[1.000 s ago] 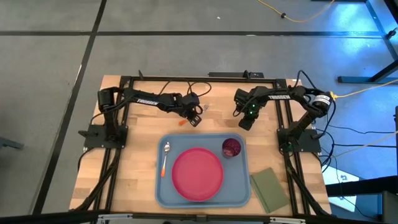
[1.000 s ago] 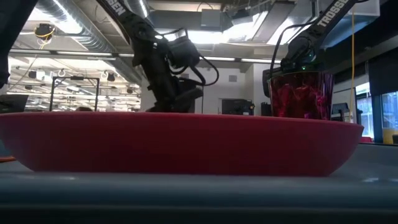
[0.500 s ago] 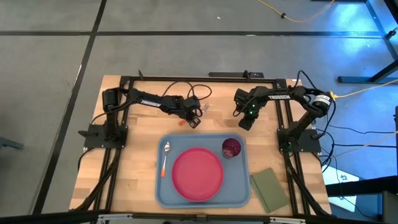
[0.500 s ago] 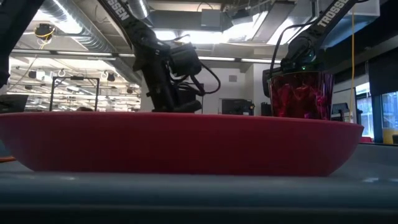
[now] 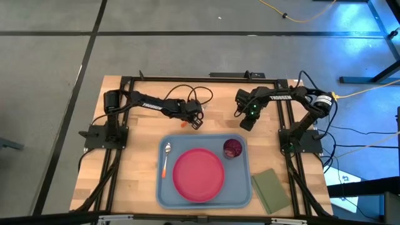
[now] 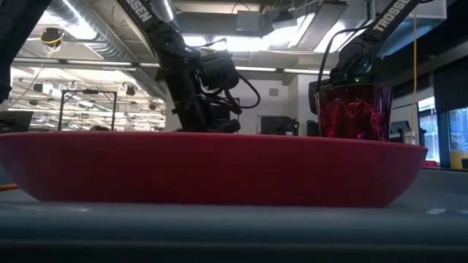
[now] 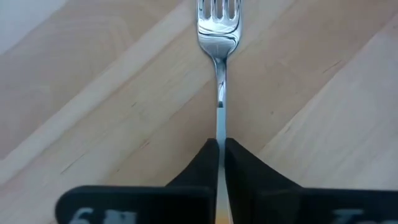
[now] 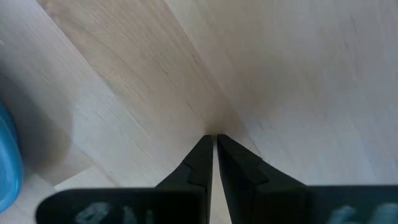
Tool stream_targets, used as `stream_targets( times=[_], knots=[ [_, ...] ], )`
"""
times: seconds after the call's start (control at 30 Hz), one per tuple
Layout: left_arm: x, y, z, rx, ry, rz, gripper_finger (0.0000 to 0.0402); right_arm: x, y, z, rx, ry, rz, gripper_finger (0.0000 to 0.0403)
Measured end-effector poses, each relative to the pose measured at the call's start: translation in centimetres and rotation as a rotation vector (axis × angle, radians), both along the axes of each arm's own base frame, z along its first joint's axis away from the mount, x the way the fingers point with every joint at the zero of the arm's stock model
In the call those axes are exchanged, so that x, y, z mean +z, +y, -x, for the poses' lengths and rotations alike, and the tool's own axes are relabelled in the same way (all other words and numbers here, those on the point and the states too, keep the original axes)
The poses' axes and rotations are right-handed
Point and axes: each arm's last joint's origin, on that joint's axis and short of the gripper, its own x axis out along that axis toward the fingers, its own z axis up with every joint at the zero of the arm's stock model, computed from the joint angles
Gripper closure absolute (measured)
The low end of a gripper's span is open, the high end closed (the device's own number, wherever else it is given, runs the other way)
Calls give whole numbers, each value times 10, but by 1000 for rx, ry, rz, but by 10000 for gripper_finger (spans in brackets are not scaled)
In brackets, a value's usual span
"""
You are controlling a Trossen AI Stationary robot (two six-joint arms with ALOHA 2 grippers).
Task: Pick and place plate/cup/fork/spoon on tray
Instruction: Put the orange white fork on the blue tray to the right side of the orange white spoon
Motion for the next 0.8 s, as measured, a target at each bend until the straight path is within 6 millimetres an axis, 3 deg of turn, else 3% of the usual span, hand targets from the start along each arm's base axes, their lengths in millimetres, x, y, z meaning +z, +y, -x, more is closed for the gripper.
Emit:
stream_targets(
  times=[0.23, 0.4, 0.8],
  knots=[
    [10, -3, 1, 24, -28, -7, 398, 0, 0, 0, 0, 0, 0, 370],
    [28, -8, 9, 34, -35, 10, 399, 0, 0, 0, 0, 0, 0, 370],
    [53, -48, 18, 92, -42, 34, 400, 0, 0, 0, -1, 0, 0, 370]
  ],
)
